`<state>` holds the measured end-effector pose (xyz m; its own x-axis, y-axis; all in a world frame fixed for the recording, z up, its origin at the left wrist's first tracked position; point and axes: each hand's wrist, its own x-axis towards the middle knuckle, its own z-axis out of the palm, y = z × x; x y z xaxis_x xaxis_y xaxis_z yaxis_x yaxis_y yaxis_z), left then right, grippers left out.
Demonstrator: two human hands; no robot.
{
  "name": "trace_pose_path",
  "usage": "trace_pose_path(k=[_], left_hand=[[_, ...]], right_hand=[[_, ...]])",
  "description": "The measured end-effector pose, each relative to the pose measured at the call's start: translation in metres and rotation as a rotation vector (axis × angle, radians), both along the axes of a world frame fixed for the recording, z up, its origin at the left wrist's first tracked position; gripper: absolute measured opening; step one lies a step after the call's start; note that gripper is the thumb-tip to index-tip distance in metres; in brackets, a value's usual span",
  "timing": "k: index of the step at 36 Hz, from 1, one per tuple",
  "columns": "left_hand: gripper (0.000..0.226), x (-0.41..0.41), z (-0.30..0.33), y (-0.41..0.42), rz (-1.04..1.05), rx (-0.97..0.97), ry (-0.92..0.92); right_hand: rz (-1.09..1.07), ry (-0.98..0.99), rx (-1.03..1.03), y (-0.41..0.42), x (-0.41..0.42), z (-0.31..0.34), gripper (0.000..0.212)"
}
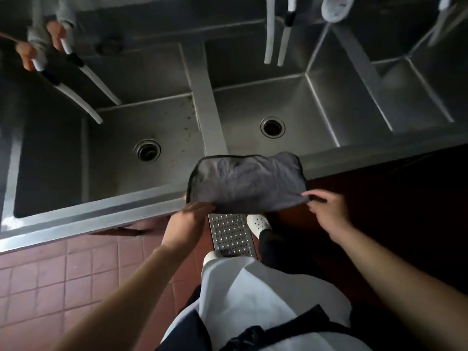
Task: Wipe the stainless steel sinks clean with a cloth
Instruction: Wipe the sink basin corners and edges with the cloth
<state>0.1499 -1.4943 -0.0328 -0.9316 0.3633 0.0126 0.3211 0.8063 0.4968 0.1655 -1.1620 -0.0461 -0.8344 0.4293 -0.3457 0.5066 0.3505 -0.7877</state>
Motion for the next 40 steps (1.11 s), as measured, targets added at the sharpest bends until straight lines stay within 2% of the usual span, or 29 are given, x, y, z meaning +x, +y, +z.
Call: trace_pose_path(k=[6, 9, 12, 14, 16, 18, 20, 22, 24, 25, 28, 30, 32, 34, 36, 40], left_hand=[[0.031, 0.004, -0.005, -0.004, 0.092, -0.037, 0.051], [0.026, 0.009, -0.009, -0.004, 0.248, -0.020, 0.045], [0.027, 0.021, -0.015, 0.005, 0.435, 0.057, 0.009], [0.028, 0.029, -0.018, 0.014, 0.631, 0.219, -0.036], [0.052, 0.033, -0.017, 0.026, 0.914, 0.457, -0.152], [0.091, 0.034, -0.012, 0.040, 1.180, 0.780, -0.353], [0.097, 0.032, -0.013, 0.053, 1.318, 1.233, -0.637], [0.073, 0.030, -0.016, 0.063, 1.268, 1.516, -0.897], [0.038, 0.031, -0.024, 0.079, 1.217, 1.567, -0.953], [0.034, 0.031, -0.031, 0.088, 1.232, 1.557, -0.933], [0.054, 0.026, -0.045, 0.111, 1.312, 1.648, -0.902], [0.057, 0.022, -0.048, 0.122, 1.298, 1.698, -0.900], [0.053, 0.019, -0.051, 0.131, 1.296, 1.702, -0.880], [0.036, 0.018, -0.052, 0.139, 1.253, 1.731, -0.844], [0.012, 0.020, -0.053, 0.145, 1.227, 1.754, -0.817], [0.025, 0.029, -0.058, 0.153, 1.229, 1.816, -0.723]], right_hand=[[-0.006, -0.056, -0.024, -0.010, 0.004, -0.007, 0.034], [0.011, -0.132, -0.176, -0.004, -0.006, 0.000, 0.024], [0.177, -0.304, -0.211, 0.005, -0.022, 0.015, 0.025], [0.381, -0.448, -0.101, 0.013, -0.035, 0.028, 0.022], [0.576, -0.486, 0.127, 0.019, -0.053, 0.043, 0.014], [0.660, -0.353, 0.317, 0.022, -0.076, 0.055, 0.008], [0.692, -0.157, 0.359, 0.017, -0.103, 0.062, 0.006], [0.751, -0.036, 0.270, 0.004, -0.130, 0.062, 0.009], [0.889, -0.075, 0.217, -0.013, -0.156, 0.056, 0.032], [0.973, -0.153, 0.200, -0.024, -0.169, 0.051, 0.046], [1.148, -0.462, 0.131, -0.053, -0.196, 0.034, 0.069], [1.204, -0.590, 0.130, -0.065, -0.207, 0.025, 0.062], [1.180, -0.586, 0.104, -0.069, -0.213, 0.019, 0.047], [1.139, -0.511, 0.110, -0.069, -0.220, 0.016, 0.038], [1.119, -0.548, 0.045, -0.066, -0.228, 0.021, 0.037], [1.235, -0.712, -0.008, -0.062, -0.233, 0.040, 0.042]])
